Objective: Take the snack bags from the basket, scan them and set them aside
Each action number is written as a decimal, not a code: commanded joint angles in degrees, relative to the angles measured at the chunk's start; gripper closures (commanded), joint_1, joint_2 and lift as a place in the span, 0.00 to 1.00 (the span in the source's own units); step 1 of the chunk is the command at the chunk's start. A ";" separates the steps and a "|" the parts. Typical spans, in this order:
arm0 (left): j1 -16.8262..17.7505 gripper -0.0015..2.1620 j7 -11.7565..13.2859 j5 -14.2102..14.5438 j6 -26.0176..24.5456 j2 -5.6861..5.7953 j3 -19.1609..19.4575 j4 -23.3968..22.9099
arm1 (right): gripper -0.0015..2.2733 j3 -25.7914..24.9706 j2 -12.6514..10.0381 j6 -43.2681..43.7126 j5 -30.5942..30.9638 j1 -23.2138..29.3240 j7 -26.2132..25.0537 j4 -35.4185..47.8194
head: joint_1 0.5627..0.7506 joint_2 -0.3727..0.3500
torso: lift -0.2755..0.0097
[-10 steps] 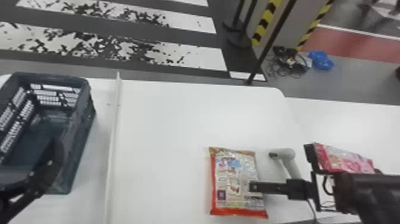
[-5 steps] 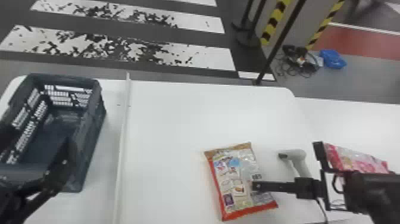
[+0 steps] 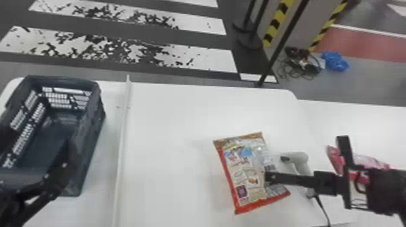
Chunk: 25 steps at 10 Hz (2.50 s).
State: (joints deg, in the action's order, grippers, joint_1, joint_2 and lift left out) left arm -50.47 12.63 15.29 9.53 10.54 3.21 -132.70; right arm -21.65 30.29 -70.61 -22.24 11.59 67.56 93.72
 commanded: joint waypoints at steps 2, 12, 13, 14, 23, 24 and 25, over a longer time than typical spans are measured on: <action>0.37 0.03 -0.07 0.00 -0.35 0.00 -0.04 0.16 | 0.99 -11.05 -0.67 1.22 -9.93 -2.01 -8.94 -1.17 | 0.70 0.17 | 0.70; 1.16 0.03 -0.68 -1.14 -1.76 0.27 0.04 1.21 | 0.99 -20.10 -1.38 68.01 -17.84 -14.31 -56.05 -44.86 | 0.70 0.03 | 0.70; 0.90 0.03 -0.42 -1.14 -1.58 0.27 0.04 1.13 | 0.99 -17.03 -1.38 71.00 -17.57 -15.19 -59.21 -46.09 | 0.70 0.03 | 0.70; 0.81 0.03 -0.33 -1.05 -1.58 0.18 -0.04 1.13 | 0.99 -13.69 -1.73 71.35 -17.31 -15.10 -60.53 -46.26 | 0.70 0.03 | 0.70; 2.83 0.03 -1.30 -2.11 -1.58 0.09 -2.33 2.53 | 0.01 -6.30 -3.84 73.11 -21.79 -12.20 -68.27 -40.37 | 0.70 0.03 | 0.70; 3.27 0.03 -2.35 -2.72 -1.93 0.09 -3.03 2.53 | 0.02 -6.39 -3.93 73.11 -21.88 -10.00 -68.71 -36.77 | 0.70 0.03 | 0.70; 3.71 0.03 -2.79 -2.90 -2.64 0.09 -3.38 2.44 | 0.02 -6.30 -5.16 73.11 -21.79 -6.14 -68.97 -30.27 | 0.70 0.03 | 0.70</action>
State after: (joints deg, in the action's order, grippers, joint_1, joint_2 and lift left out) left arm -47.04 9.89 12.54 7.29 10.63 0.06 -130.19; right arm -27.97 25.79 2.55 -44.07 3.17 -1.38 59.60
